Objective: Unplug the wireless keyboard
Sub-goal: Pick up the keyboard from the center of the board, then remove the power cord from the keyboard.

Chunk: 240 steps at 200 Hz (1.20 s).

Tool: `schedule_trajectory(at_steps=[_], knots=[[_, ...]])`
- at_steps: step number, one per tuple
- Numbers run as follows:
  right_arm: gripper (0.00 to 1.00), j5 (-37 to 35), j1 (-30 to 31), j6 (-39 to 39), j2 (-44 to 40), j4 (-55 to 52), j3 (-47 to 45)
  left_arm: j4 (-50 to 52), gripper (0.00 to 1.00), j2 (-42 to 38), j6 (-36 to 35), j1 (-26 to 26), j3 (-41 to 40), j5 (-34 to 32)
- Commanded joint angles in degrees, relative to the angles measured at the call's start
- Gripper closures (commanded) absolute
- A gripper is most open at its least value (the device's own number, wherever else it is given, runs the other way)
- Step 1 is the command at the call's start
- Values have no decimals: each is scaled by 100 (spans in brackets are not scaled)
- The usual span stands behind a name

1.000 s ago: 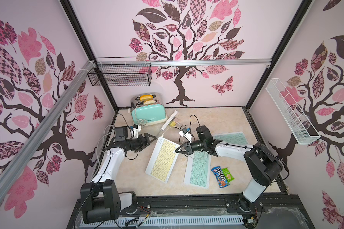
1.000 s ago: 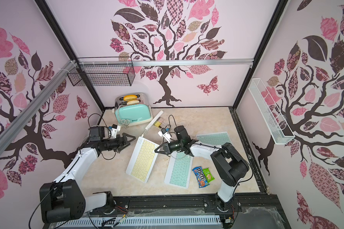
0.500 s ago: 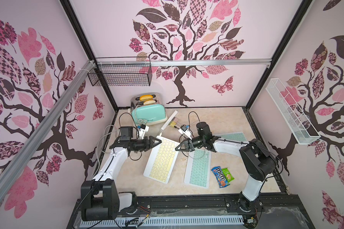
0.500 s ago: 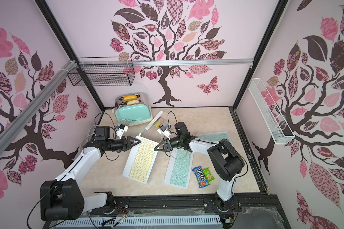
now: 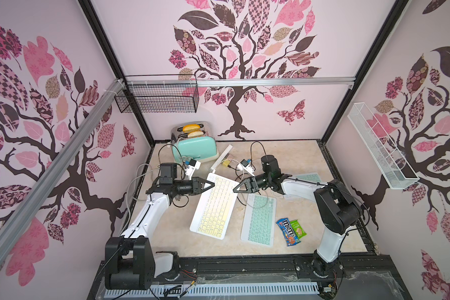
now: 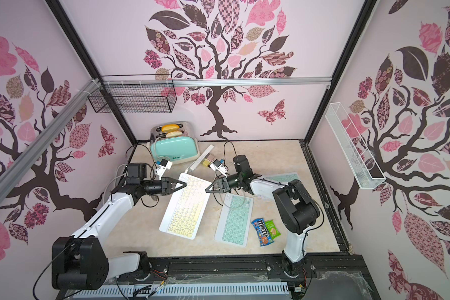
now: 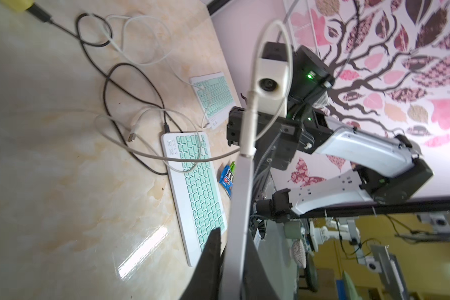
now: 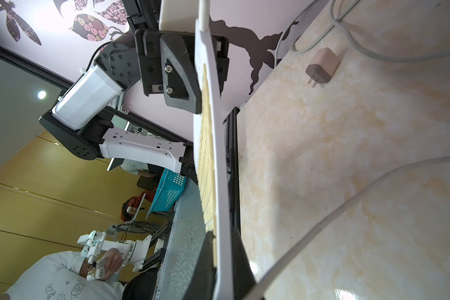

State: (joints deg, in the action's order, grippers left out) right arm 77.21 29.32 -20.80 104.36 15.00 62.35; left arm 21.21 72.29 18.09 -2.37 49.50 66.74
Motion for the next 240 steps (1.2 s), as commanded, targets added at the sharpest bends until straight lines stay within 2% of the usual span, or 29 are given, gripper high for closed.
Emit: schedule_trajectory(at_steps=[1,21,26,35,38,63,80,97,117,140,164,193,222,240], knots=[[100,-138,-25,31,-7,30,246,-257,99,-136,322,-49,139,264],[94,-662,-126,154,-42,-454,323,-195,100,-245,330,-58,175,226],[86,-820,-147,247,-40,-628,366,-152,100,-279,300,-54,190,188],[65,-1057,-187,334,-13,-930,453,-77,100,-357,246,-59,201,110],[60,-1152,-196,356,0,-1058,497,-43,100,-386,228,-54,207,69],[55,-2144,-212,737,98,-2552,1030,497,100,-522,18,-53,356,-567],[44,-2956,-303,577,-29,-2931,1021,957,100,-470,-146,-53,587,-1026],[30,-3271,-542,202,-202,-2795,782,1317,100,-353,-242,-60,845,-1278],[26,-3570,-791,86,-468,-2866,625,1699,100,-211,-291,-58,1123,-1605],[28,-3941,-932,276,-816,-2955,568,2090,100,-140,-508,-58,1317,-1847],[33,-3420,-922,555,-1086,-2553,549,2550,100,-128,-864,-58,1567,-1811],[34,-2378,-803,867,-1344,-1595,611,2838,100,-166,-1182,-165,1821,-1581],[27,-1547,-750,1455,-1111,-1816,1413,3161,100,-198,-1681,-499,2145,-1489],[30,-908,-719,1498,-731,-2152,2017,3287,100,-207,-1979,-677,2294,-1347]])
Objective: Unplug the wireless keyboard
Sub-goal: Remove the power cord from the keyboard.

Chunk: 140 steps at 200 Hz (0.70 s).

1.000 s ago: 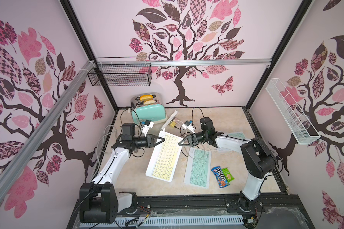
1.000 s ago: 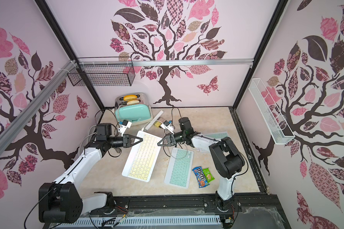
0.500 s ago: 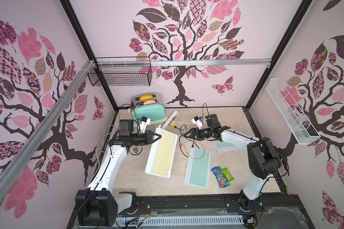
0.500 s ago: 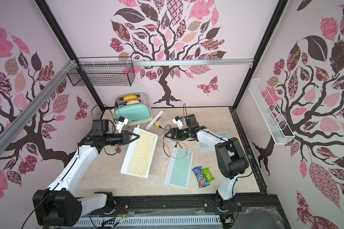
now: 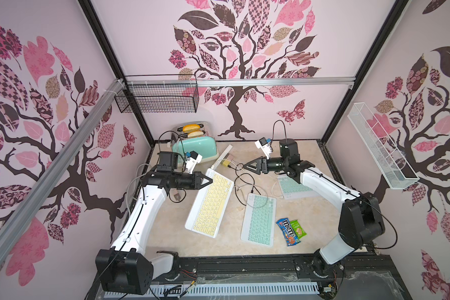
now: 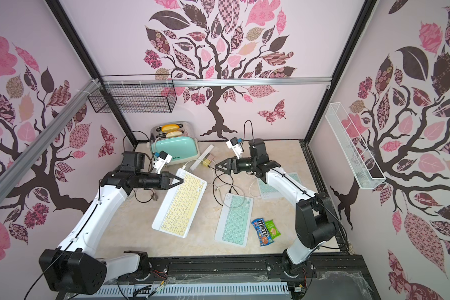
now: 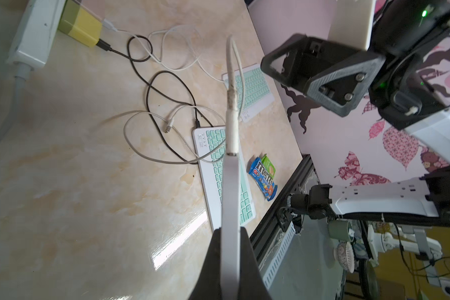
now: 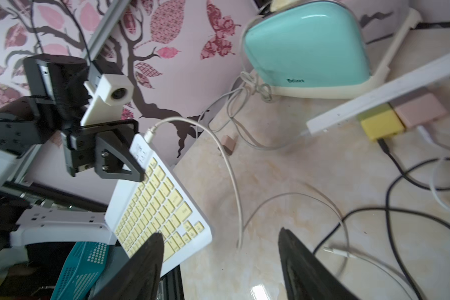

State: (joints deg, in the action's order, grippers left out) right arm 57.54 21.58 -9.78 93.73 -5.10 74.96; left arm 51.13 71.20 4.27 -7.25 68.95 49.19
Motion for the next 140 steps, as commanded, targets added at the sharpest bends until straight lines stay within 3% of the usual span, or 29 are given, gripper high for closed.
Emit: schedule_trajectory(at_steps=[1,55,140], knots=[[30,1089,64,388,348,-141,783,294,100,-97,-605,-199,357,421],[31,1943,636,359,636,-160,1120,442,100,178,-1377,-245,594,518],[36,2174,882,-147,828,452,1060,957,100,569,-2439,-253,821,1180]])
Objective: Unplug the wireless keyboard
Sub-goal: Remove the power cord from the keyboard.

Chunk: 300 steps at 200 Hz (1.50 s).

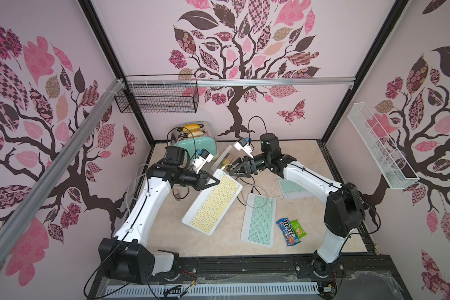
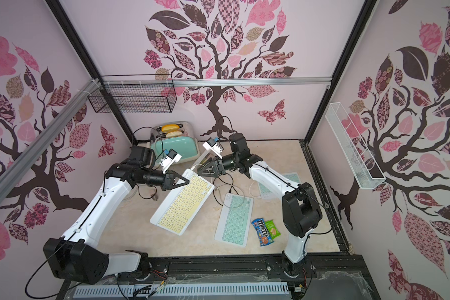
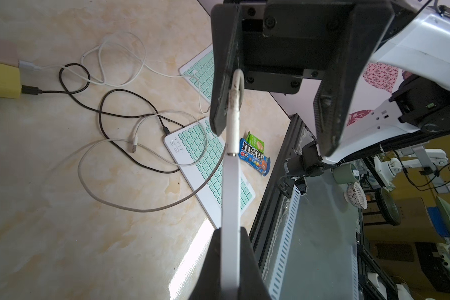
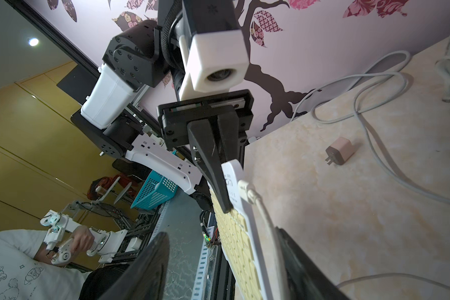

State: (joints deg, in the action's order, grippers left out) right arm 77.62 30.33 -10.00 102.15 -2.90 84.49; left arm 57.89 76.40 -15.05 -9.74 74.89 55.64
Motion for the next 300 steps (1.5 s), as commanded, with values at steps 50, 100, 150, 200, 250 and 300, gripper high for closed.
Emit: schedule_trajectory(at_steps=[50,100,150,200,250,300], knots=[[49,47,87,-142,173,131,313,264,100,10,-536,-18,129,530],[60,60,192,-193,244,153,438,126,100,-28,-442,-15,33,522],[71,-37,270,-460,296,468,506,118,100,15,-429,-20,52,456],[78,-91,329,-607,332,587,577,111,100,-10,-417,-26,17,376],[91,-57,331,-839,388,837,596,126,100,-53,-429,-21,-3,366],[100,-13,316,-409,367,343,604,119,100,-47,-421,-27,-19,322]])
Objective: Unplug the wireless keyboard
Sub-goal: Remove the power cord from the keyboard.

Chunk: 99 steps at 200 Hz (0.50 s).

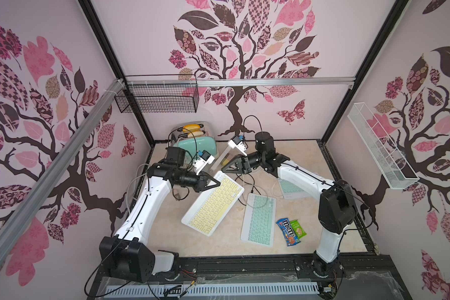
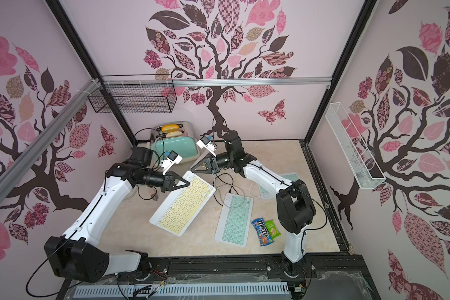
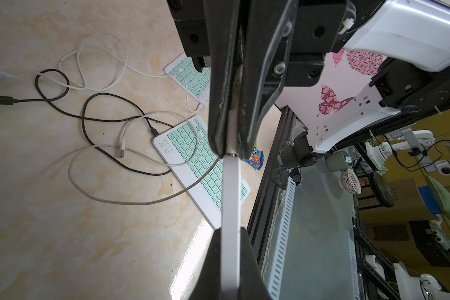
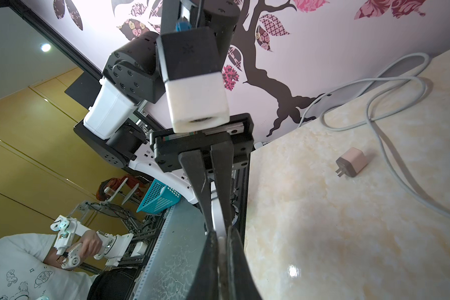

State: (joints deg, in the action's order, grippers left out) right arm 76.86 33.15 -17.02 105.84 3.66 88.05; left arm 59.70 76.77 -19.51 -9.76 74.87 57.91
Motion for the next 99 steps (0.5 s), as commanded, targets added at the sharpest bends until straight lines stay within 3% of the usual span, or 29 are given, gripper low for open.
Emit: schedule_trajectory(at_steps=[1,26,99], knots=[[100,65,30,316,-2,-344,252,-63,100,-84,30,-25,-12,83],[100,170,-133,984,-18,-1251,491,-62,100,-116,59,-17,-47,-60],[100,96,-491,1228,-276,-1452,403,-180,100,-229,294,-22,-201,-332]])
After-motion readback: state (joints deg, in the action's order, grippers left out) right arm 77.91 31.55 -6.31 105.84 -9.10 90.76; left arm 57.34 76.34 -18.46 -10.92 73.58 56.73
